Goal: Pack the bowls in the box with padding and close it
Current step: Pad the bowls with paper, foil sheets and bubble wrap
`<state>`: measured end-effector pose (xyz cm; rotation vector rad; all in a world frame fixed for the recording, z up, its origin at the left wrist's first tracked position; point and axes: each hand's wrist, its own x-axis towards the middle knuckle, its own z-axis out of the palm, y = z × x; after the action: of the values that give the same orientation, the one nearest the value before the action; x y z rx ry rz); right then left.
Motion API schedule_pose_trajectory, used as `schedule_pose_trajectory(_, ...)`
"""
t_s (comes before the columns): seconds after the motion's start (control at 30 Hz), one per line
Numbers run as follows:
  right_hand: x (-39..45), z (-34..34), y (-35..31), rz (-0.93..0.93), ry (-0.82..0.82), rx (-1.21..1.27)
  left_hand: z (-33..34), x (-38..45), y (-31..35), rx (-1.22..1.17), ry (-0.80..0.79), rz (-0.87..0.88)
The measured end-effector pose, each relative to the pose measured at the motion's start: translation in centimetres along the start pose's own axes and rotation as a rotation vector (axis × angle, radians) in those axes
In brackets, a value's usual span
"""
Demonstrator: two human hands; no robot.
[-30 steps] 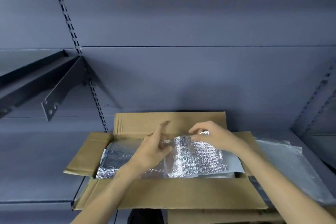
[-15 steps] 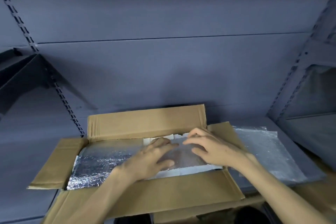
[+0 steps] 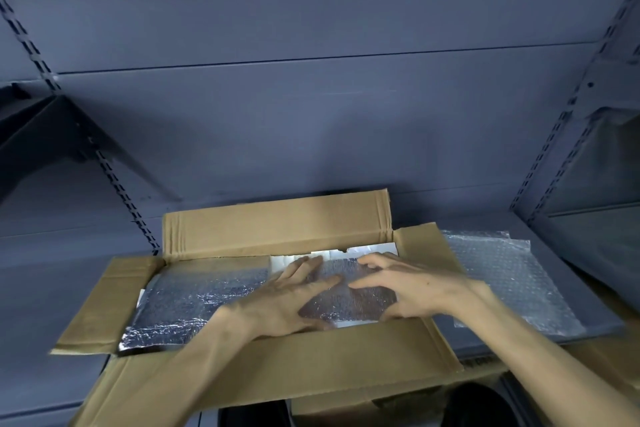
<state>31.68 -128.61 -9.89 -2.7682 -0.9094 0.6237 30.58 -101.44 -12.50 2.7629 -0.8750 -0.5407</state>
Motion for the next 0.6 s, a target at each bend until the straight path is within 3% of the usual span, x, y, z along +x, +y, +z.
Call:
schedule_pose_trajectory(0.3, 0.9, -0.1, -0.3, 0.008, -0.028, -0.053, 0.1, 0.3, 0.5, 0.123, -0.044, -0.031)
schedule_pose_trajectory(0.5, 0.1, -0.4, 0.5, -0.016, 0.059, 0.115, -1.0, -0.9, 0.2, -0.215, 0.037, -0.037)
schedule_pose_trajectory(0.6, -0.5, -0.6, 1.0, -0.020, 0.179, 0.181, -1.6, -1.1, -0.1, -0.226, 0.159, -0.004)
